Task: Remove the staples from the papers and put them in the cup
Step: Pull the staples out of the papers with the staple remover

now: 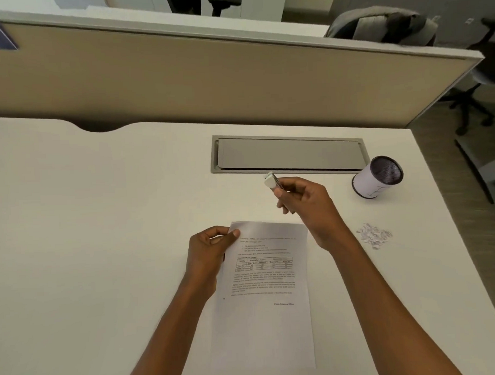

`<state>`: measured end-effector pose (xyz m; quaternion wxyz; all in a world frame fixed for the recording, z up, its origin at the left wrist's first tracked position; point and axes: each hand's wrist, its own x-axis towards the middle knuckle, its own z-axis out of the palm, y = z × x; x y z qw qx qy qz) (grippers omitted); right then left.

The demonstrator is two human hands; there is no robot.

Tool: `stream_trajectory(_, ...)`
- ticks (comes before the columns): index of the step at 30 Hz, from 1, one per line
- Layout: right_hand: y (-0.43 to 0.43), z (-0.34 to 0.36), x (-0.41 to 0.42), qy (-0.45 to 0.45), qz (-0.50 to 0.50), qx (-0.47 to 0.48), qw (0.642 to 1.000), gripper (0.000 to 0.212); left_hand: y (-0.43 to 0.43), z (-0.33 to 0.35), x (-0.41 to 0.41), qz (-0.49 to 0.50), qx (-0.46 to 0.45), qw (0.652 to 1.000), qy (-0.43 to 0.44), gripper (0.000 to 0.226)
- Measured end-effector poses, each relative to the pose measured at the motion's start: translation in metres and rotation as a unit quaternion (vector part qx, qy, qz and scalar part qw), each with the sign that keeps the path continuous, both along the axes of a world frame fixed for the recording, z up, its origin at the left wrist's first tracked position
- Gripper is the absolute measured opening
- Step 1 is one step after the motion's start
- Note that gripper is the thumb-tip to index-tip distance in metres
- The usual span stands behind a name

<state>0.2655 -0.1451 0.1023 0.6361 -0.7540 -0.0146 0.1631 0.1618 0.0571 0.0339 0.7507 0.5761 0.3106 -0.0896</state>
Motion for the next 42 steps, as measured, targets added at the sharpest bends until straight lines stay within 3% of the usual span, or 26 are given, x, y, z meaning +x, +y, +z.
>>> stream_trajectory(19,-0.042,0.057,-0.155,0.027,-0.019,0.105,0.994,0.029,-0.033,0.084,-0.094,-0.027,0.058,0.994,-0.091,0.014)
stream_trajectory(32,-0.057,0.084,-0.188,-0.145,0.046,-0.064,0.986,0.027,-0.057,0.109,-0.130,-0.054,0.102,0.985,-0.131,0.013)
stream_trajectory(42,-0.063,0.092,-0.191,-0.160,0.084,-0.119,0.976,0.023,-0.063,0.119,-0.139,-0.086,0.156,0.971,-0.162,0.015)
